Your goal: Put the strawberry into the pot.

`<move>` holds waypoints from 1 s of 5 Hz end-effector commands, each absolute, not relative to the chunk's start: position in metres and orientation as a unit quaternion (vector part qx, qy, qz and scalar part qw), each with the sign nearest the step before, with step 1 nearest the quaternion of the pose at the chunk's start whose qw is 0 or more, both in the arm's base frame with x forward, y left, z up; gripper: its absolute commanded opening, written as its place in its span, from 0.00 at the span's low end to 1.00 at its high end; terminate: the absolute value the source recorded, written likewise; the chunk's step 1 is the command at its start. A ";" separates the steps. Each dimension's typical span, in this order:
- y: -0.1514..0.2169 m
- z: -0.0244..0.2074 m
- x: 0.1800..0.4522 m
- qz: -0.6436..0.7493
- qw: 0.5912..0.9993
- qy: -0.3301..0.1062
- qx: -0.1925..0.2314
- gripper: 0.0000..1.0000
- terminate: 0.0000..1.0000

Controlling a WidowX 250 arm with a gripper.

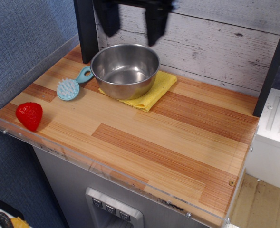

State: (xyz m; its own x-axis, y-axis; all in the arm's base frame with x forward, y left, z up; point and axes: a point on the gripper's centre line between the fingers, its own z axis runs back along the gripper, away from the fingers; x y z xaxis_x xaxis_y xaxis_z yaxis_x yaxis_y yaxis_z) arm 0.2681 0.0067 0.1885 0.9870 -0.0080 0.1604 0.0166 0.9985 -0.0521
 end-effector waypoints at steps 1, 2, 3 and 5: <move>0.052 0.193 0.220 0.027 0.996 -0.083 -0.017 1.00 0.00; 0.067 0.179 0.200 0.061 0.997 -0.053 -0.004 1.00 0.00; 0.086 0.168 0.184 0.106 0.994 -0.029 -0.004 1.00 0.00; 0.105 0.160 0.193 0.161 0.986 -0.040 -0.016 1.00 0.00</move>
State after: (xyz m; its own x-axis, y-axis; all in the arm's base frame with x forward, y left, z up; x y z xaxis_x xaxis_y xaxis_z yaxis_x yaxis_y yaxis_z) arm 0.1942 0.1057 0.1478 0.9475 0.3179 0.0338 -0.3160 0.9473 -0.0518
